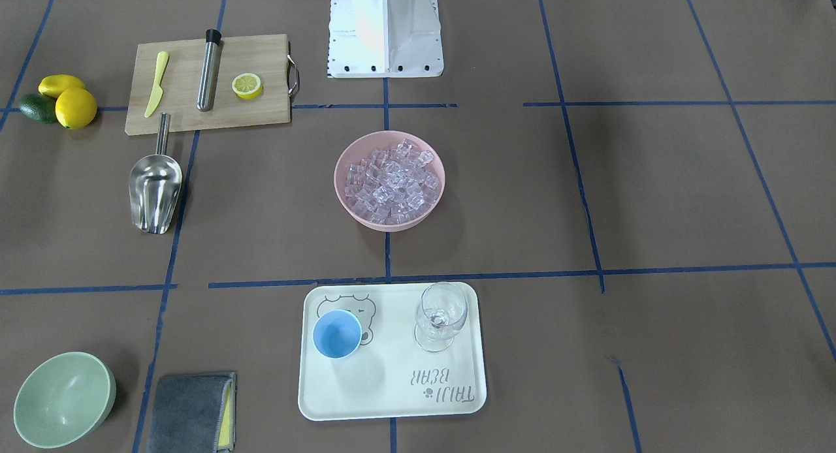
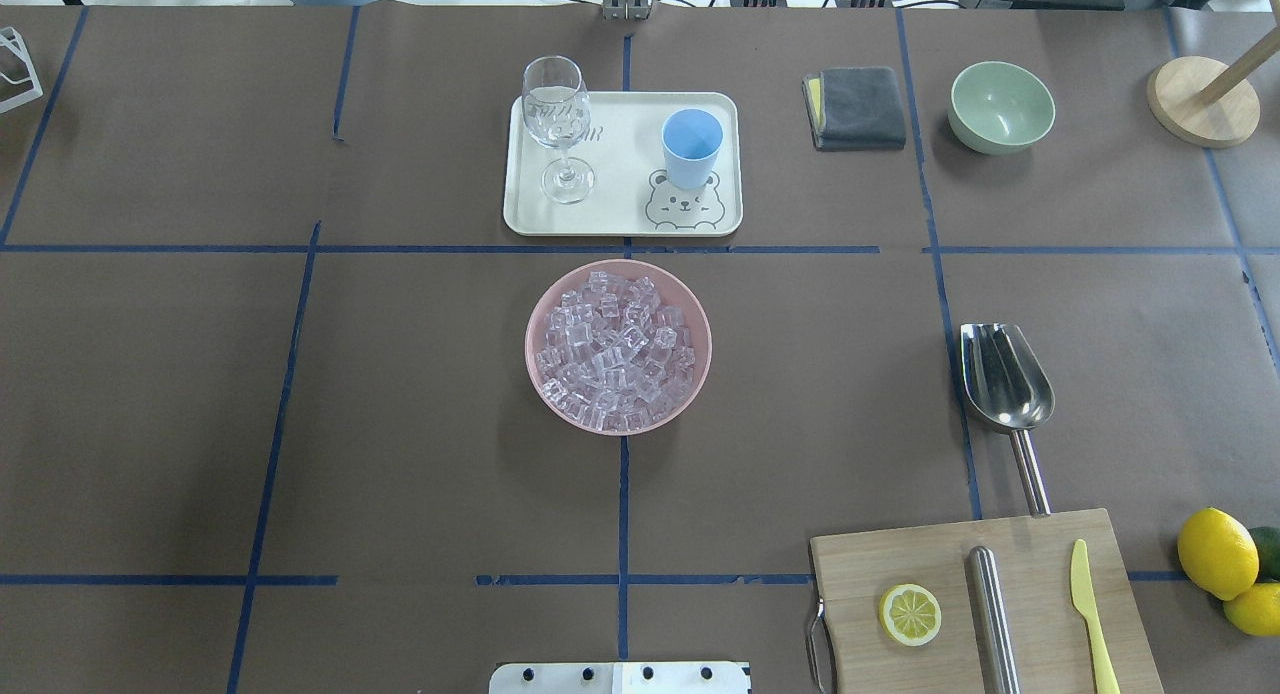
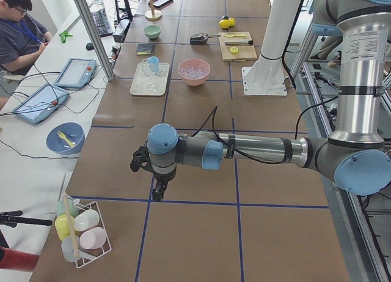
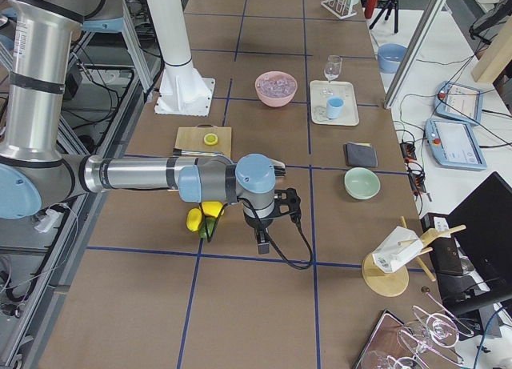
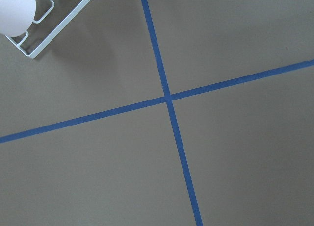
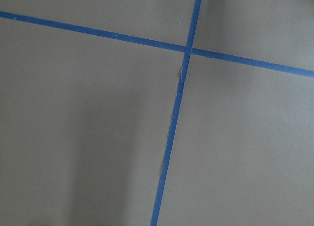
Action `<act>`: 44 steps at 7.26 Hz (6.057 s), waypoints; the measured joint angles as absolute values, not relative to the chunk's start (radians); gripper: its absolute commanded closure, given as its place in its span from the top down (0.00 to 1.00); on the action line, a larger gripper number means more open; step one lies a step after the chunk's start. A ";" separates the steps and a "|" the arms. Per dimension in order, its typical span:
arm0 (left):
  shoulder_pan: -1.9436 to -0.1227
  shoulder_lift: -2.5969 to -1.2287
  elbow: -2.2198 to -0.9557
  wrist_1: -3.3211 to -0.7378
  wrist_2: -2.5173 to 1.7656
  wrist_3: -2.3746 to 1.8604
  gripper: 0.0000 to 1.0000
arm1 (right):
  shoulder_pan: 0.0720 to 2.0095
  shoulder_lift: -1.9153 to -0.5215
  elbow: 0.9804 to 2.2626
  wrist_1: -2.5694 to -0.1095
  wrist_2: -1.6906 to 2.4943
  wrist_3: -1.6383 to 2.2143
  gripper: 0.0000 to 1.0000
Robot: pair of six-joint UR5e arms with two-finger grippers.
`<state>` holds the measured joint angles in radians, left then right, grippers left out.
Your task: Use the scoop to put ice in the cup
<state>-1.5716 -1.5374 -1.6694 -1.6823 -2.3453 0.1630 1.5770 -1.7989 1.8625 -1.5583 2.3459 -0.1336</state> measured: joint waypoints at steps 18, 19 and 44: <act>-0.990 -1.665 -1.611 -2.657 -2.343 0.142 1.00 | 1.469 -1.730 1.884 -1.512 2.403 -0.064 1.00; -0.941 -1.708 -1.563 -2.715 -2.332 0.140 1.00 | 1.447 -1.720 1.885 -1.501 2.404 -0.030 1.00; -0.529 -2.068 -1.353 -2.778 -2.046 0.031 1.00 | 0.538 -1.748 1.982 -1.094 1.897 1.153 0.72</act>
